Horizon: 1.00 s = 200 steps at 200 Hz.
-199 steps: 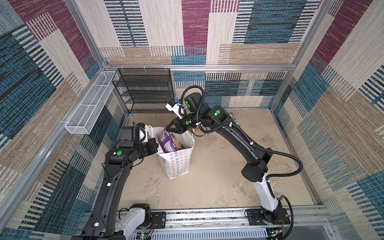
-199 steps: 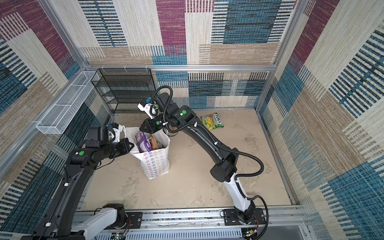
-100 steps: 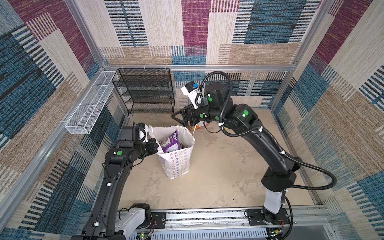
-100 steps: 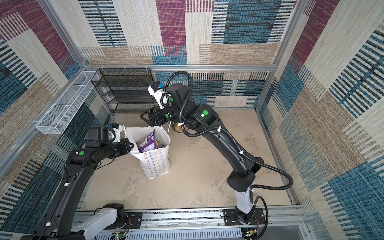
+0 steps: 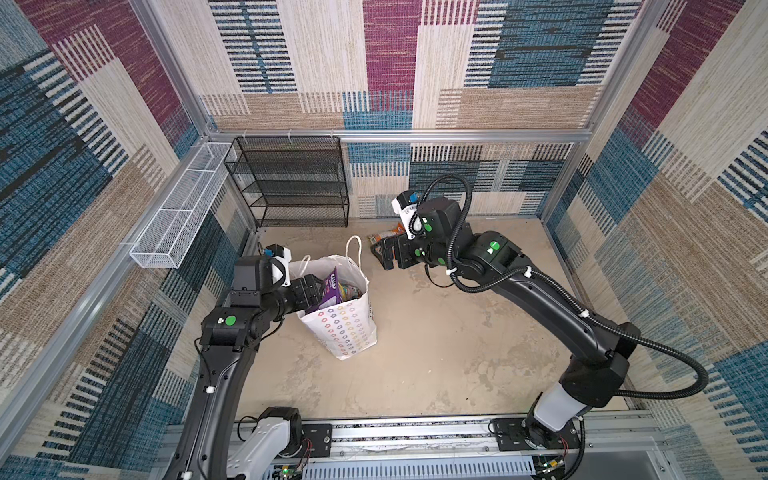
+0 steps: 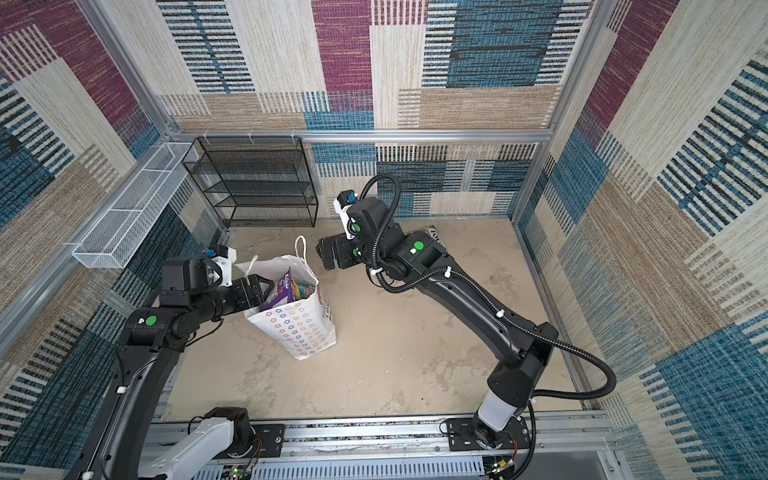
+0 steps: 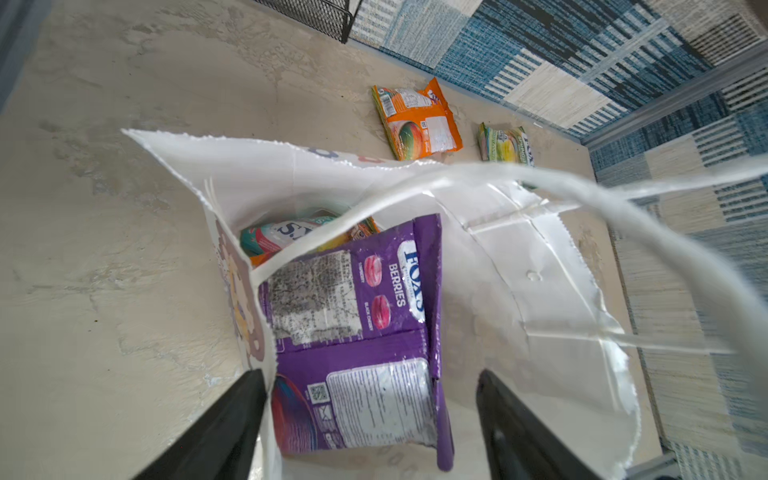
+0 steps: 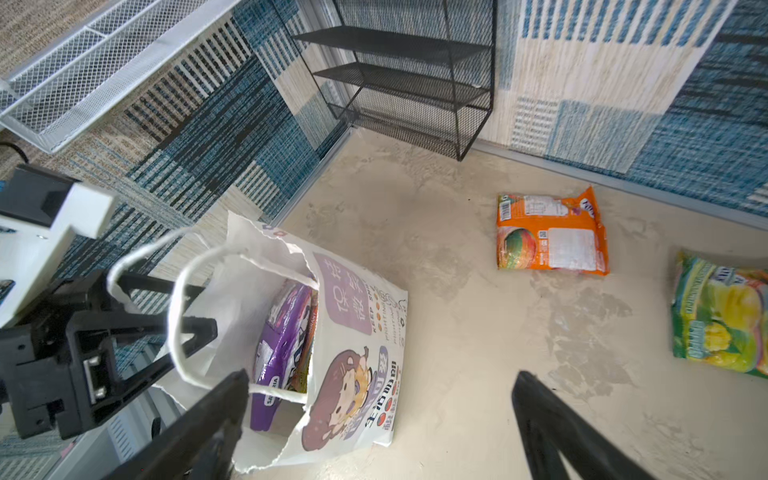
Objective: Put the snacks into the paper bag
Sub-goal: 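Move the right gripper toward the green Fox's Spring packet on the floor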
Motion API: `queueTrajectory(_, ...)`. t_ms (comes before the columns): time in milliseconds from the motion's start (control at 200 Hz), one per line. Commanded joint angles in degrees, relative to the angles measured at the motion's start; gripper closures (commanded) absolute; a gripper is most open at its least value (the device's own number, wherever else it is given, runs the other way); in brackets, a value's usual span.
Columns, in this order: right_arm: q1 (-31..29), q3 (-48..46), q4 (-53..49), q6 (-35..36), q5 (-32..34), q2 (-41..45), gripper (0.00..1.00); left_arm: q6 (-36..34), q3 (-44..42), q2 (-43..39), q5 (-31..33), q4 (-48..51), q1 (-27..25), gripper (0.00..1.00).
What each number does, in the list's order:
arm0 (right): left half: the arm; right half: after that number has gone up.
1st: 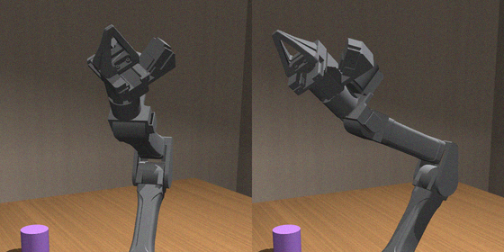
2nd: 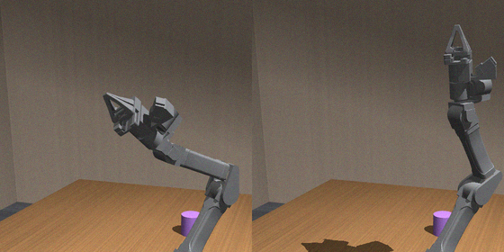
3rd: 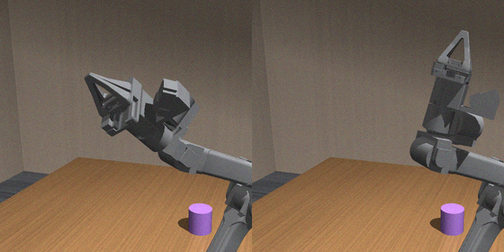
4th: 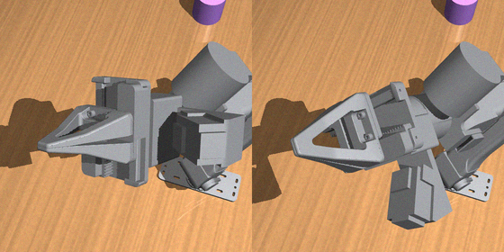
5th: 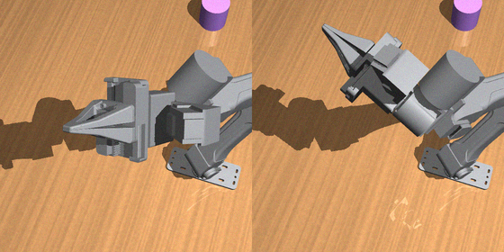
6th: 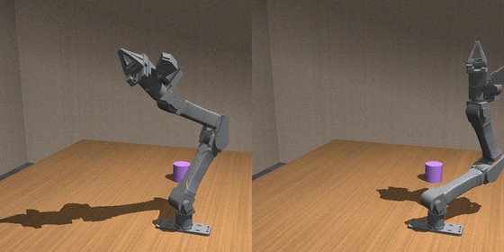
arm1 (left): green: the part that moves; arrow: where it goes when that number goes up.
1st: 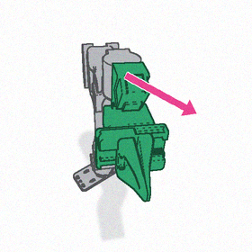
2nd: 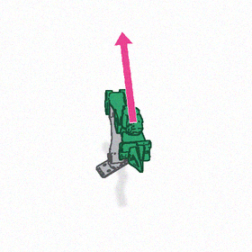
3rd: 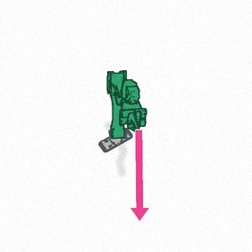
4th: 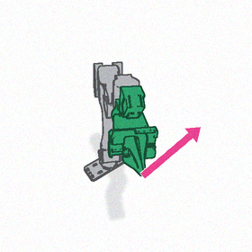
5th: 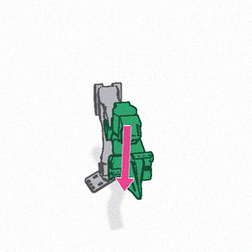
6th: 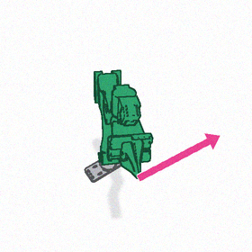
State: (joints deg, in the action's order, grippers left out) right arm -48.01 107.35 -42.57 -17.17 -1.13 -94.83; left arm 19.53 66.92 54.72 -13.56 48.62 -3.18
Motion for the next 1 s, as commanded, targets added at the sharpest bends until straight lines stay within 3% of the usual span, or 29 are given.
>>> queueTrajectory(0, -0.06, -1.67, 8.30, -1.50, -8.36, -0.13, 0.07, -0.86, 0.24, -0.79, 4.15, -0.35, -0.01, 0.13)
queueTrajectory(80, -0.32, -1.66, 9.87, -1.82, -12.52, -0.80, 0.12, -0.46, 0.10, -1.95, 5.07, -0.15, 0.00, 0.13)
queueTrajectory(145, -0.73, -2.87, 10.98, -1.95, -12.20, 0.40, 0.15, -0.22, 1.10, -2.32, 6.18, 1.28, 0.02, 0.13)
queueTrajectory(346, -1.82, -10.01, 17.19, -2.37, -12.19, 6.75, 0.09, 2.57, 5.32, -1.20, 13.00, 6.49, 0.02, 0.22)
queueTrajectory(561, -2.14, -7.85, 16.37, -1.92, -13.15, 1.66, 0.08, 4.45, 7.49, 1.35, 15.39, 8.69, 0.02, 0.34)
queueTrajectory(706, -2.35, -2.87, 15.29, -1.33, -12.83, -2.91, 0.14, 4.99, 9.08, 1.63, 16.89, 9.14, 0.00, 0.43)
queueTrajectory(806, -2.44, 1.20, 14.11, -1.32, -13.19, -6.20, 0.30, 5.18, 10.49, 1.95, 17.51, 9.73, -0.03, 0.52)
queueTrajectory(926, -2.49, 5.59, 13.61, -1.08, -15.37, -9.08, 0.68, 4.57, 12.29, 3.63, 19.42, 10.26, 0.02, 0.70)
queueTrajectory(997, -2.44, 8.23, 12.96, -0.52, -16.17, -10.17, 0.90, 4.13, 14.57, 5.96, 19.89, 11.10, 0.02, 0.90)
